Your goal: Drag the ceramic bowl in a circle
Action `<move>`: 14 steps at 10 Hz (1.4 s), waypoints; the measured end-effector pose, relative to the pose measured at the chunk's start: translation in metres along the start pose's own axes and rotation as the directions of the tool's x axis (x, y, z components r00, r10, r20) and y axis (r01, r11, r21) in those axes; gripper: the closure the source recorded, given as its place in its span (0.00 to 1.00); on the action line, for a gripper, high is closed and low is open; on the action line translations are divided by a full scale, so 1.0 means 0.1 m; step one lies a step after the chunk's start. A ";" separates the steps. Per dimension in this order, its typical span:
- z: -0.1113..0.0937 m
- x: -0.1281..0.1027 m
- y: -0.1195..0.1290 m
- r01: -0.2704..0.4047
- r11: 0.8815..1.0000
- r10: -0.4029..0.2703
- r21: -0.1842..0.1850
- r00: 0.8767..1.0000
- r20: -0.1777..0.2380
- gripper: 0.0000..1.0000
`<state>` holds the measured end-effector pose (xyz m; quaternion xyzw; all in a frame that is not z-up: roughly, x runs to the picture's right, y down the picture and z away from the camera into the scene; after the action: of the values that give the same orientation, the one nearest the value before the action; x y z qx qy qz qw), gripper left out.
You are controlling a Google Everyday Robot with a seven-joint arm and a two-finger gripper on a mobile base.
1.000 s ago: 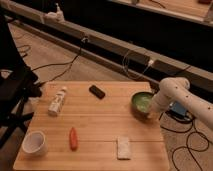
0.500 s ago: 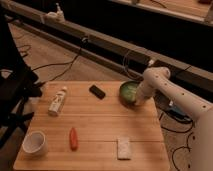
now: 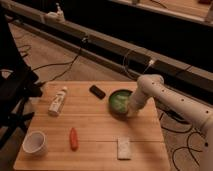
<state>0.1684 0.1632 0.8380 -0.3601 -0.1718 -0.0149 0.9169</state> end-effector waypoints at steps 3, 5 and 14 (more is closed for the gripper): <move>-0.18 0.57 0.10 -0.097 0.995 0.097 0.009 0.992 -0.077 1.00; -0.31 0.96 -0.15 -0.122 0.991 0.129 0.053 0.978 -0.163 1.00; 0.05 -0.12 -0.44 0.113 0.994 -0.113 -0.011 0.991 -0.070 1.00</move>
<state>0.1489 0.1329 0.8670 -0.3521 -0.1592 -0.0801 0.9188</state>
